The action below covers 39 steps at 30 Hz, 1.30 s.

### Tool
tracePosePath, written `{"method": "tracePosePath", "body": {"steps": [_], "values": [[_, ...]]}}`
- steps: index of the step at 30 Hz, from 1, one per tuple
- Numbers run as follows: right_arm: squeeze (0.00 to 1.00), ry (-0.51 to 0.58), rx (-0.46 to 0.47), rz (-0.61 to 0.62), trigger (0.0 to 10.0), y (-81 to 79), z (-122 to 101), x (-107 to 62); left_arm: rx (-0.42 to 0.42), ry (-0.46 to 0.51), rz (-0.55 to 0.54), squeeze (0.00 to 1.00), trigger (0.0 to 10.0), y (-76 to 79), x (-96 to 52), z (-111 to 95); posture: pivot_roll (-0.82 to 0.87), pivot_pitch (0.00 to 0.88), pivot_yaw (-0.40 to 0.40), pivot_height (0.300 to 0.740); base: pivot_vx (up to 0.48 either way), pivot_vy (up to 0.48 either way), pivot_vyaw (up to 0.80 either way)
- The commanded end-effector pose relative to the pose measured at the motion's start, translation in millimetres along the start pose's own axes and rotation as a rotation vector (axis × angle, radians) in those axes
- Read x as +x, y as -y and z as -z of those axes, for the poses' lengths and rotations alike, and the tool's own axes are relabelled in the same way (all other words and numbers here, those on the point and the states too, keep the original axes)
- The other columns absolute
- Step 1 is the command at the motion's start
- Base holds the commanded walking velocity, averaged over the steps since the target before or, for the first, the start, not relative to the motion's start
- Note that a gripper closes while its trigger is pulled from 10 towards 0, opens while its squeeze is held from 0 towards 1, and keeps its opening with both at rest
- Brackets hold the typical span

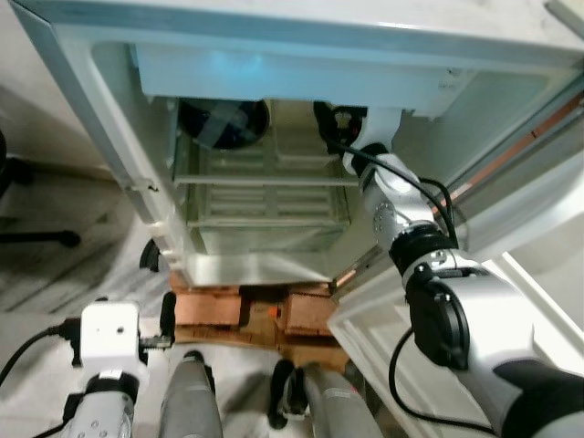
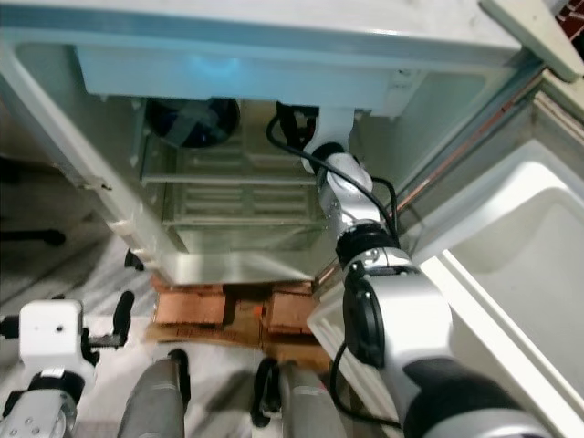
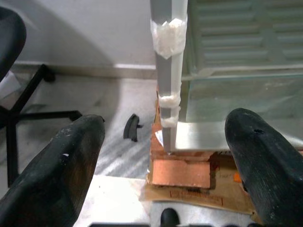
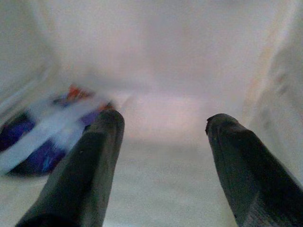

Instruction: Restocking fridge

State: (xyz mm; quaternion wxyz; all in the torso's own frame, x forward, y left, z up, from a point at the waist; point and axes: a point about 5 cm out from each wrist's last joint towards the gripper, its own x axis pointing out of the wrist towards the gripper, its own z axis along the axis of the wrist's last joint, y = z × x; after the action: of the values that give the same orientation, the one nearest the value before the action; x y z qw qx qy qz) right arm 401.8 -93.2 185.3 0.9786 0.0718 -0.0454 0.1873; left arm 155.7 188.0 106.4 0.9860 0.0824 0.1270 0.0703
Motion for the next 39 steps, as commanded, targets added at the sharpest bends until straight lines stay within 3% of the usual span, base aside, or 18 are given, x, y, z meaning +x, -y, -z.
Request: {"method": "tracePosePath", "body": {"steps": [1, 6, 8, 20, 26, 29, 30, 31, 35, 39], "values": [[1.0, -0.09, 0.043, -0.04, 10.0, 2.0, 24.9, -11.0, 0.008, -0.017, -0.003, 0.0, 10.0, 0.1, 2.0, 5.6, 0.32, 0.194, -0.176, 0.74, 0.0, 0.0, 0.0], [1.0, -0.202, 0.057, -0.132, 10.0, -3.6, 56.6, -27.4, 0.009, 0.004, 0.011, 0.0, 10.0, 3.6, 13.7, 4.1, 0.31, 0.164, -0.171, 0.74, 0.0, 0.0, 0.0], [1.0, -0.214, 0.063, -0.137, 10.0, -3.7, 59.7, -29.3, 0.01, 0.005, 0.013, 0.0, 10.0, 4.2, 15.2, 4.2, 0.31, 0.161, -0.171, 0.74, 0.0, 0.0, 0.0], [1.0, -0.166, 0.092, -0.164, 10.0, -5.3, 73.7, -50.4, 0.007, 0.042, 0.019, 0.0, 10.0, 5.3, 30.9, 2.5, 0.29, 0.087, -0.154, 0.74, 0.0, 0.0, 0.0], [1.0, -0.174, 0.051, -0.267, 10.0, -19.9, 85.6, -80.2, 0.009, 0.047, 0.064, 0.0, 10.0, 13.5, 43.2, 6.2, 0.25, 0.023, -0.146, 0.74, 0.0, 0.0, 0.0], [1.0, -0.148, 0.038, -0.257, 10.0, -21.9, 83.9, -89.6, 0.02, 0.068, 0.076, 0.0, 10.0, 16.0, 49.9, 2.9, 0.24, 0.001, -0.139, 0.74, 0.0, 0.0, 0.0], [0.39, -0.132, 0.029, -0.241, 10.0, -21.6, 82.9, -92.3, 0.03, 0.078, 0.073, 0.0, 10.0, 15.7, 52.6, 0.7, 0.24, 0.0, -0.134, 0.74, 0.0, 0.0, 0.0], [0.0, -0.111, 0.014, -0.218, 10.0, -20.3, 81.3, -94.7, 0.034, 0.088, 0.068, 0.0, 10.0, 15.1, 55.0, -1.5, 0.24, 0.0, -0.131, 0.74, -0.27, 0.0, 0.0], [0.0, -0.071, 0.027, -0.022, 10.0, -7.2, 77.9, -104.3, 0.032, 0.11, 0.057, 0.0, 10.0, 12.6, 64.4, -5.8, 0.22, 0.0, -0.117, 0.74, -0.207, 0.0, 0.0], [0.0, -0.067, 0.043, 0.033, 10.0, -5.0, 77.0, -109.7, 0.039, 0.118, 0.079, 0.0, 10.0, 16.1, 67.9, -6.6, 0.21, 0.0, -0.109, 0.74, -0.282, 0.0, 0.0]]}}
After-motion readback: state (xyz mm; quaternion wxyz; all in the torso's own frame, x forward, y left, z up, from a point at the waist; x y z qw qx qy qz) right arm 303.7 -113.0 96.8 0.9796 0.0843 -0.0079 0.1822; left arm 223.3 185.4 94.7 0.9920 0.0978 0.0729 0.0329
